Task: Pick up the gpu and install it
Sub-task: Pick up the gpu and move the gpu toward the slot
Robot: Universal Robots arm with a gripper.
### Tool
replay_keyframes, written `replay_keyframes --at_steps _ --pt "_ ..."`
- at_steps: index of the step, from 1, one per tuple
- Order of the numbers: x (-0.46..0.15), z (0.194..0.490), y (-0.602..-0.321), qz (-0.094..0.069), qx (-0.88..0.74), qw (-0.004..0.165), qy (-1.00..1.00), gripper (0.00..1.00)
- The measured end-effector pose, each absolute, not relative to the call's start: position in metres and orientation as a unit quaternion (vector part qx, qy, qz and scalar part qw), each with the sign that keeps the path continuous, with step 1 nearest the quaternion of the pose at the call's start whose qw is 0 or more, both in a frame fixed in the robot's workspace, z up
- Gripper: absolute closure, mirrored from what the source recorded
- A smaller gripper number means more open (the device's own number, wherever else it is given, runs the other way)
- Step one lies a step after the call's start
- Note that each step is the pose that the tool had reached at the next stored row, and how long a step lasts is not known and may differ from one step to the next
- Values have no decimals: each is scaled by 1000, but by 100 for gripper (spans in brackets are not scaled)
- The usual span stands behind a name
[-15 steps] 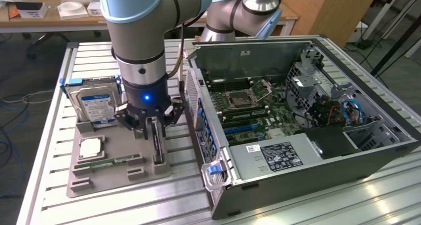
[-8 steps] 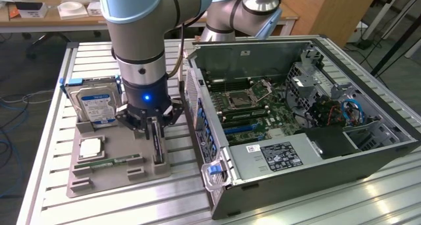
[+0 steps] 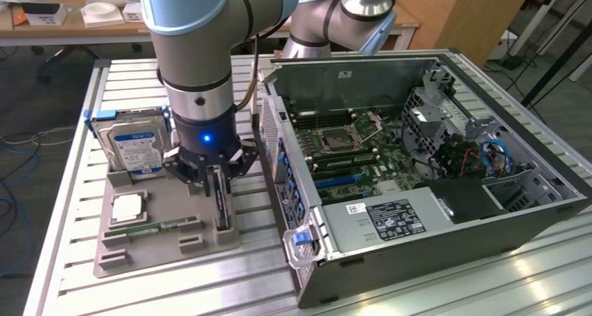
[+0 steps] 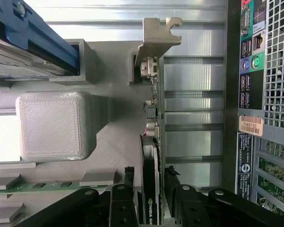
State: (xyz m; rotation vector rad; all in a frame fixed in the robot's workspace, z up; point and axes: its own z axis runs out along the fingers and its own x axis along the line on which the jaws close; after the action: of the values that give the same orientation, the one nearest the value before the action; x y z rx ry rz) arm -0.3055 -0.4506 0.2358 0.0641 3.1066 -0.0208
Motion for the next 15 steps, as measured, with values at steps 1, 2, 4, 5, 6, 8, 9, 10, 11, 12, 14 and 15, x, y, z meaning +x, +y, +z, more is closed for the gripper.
replay_keyframes --at_steps 1,2,4,5,6,8,9,10,11,12,14,15 --pt "-306 236 -451 -7 21 17 1000 61" --pt "-306 236 -451 -7 21 17 1000 62" --pt "-305 236 -451 -7 21 17 1000 69" --pt "-305 236 -451 -7 21 17 1000 69" --pt "-305 236 -451 -7 21 17 1000 69" --pt "-305 236 -451 -7 21 17 1000 69" --pt "-305 236 -451 -7 21 17 1000 69" --pt "-305 236 -451 -7 21 17 1000 69" --pt "-305 236 -451 -7 21 17 1000 69" --pt "-305 236 -451 -7 21 17 1000 69" --pt "-305 236 -451 -7 21 17 1000 71" --pt "-305 236 -451 -7 21 17 1000 71"
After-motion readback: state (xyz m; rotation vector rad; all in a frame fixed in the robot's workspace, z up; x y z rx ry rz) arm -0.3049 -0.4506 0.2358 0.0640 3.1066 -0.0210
